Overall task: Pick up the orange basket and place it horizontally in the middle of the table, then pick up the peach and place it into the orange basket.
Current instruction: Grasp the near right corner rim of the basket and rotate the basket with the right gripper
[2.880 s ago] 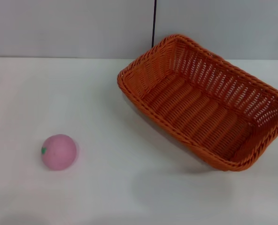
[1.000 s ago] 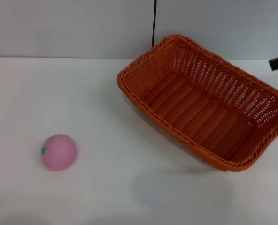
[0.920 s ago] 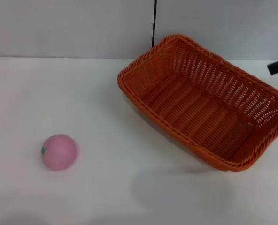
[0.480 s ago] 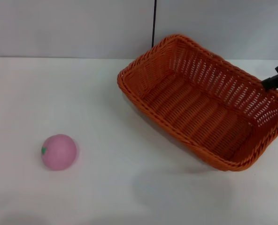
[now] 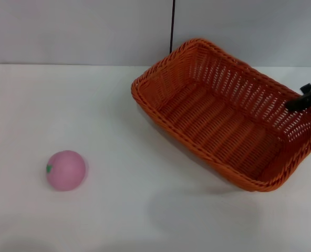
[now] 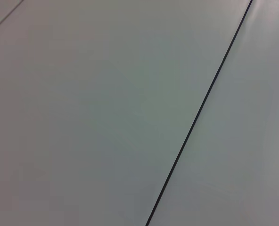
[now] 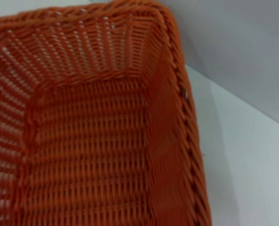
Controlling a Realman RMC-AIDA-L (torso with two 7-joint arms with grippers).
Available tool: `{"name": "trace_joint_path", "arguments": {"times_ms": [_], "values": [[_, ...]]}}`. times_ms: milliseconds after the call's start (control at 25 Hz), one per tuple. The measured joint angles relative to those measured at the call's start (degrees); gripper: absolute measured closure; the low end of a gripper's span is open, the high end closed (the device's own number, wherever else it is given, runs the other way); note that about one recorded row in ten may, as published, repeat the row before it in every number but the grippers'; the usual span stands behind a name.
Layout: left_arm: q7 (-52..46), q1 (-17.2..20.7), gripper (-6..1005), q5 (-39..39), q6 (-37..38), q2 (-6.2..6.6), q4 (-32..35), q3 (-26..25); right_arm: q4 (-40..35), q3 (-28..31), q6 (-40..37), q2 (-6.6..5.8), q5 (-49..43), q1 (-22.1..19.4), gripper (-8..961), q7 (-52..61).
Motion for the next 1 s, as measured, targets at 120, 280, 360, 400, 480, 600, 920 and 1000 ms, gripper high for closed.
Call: {"name": "trace_joint_path", "arguments": {"times_ms": [120,280,360,400,480,600,920,1000], "values": [[-0.1,0.0,217,0.0,0.0,0.00,0.0,0.1,2.9,-0.9,3.7,1.04,0.0,0.1,286,-1.6],[-0.1,0.0,219,0.1,0.1,0.00,0.0,0.1,3.5,-0.7,6.0,2.76,0.1,-0.3,294,-3.8],[-0.1,0.0,220,0.1,0.1,0.00,0.0,0.1,3.3,-0.7,6.5,3.18,0.2,-0.5,309,-4.4],[-0.1,0.0,221,0.1,0.1,0.00,0.0,0.1,3.3,-0.7,6.6,3.31,0.2,-0.6,317,-4.6],[-0.1,0.1,222,0.1,0.1,0.00,0.0,0.1,3.2,-0.9,6.8,3.52,0.2,-0.8,359,-4.6],[-0.2,0.1,223,0.1,0.2,0.00,0.0,0.1,2.7,-0.5,6.8,3.70,0.9,-1.1,466,-4.7],[-0.2,0.2,228,0.1,0.9,0.00,0.0,0.2,0.1,-0.5,5.4,3.77,4.8,-2.3,687,-4.8],[-0.2,0.2,229,0.1,0.9,0.00,0.0,0.2,-0.9,-0.5,4.4,3.59,7.0,-3.0,732,-4.8]]}}
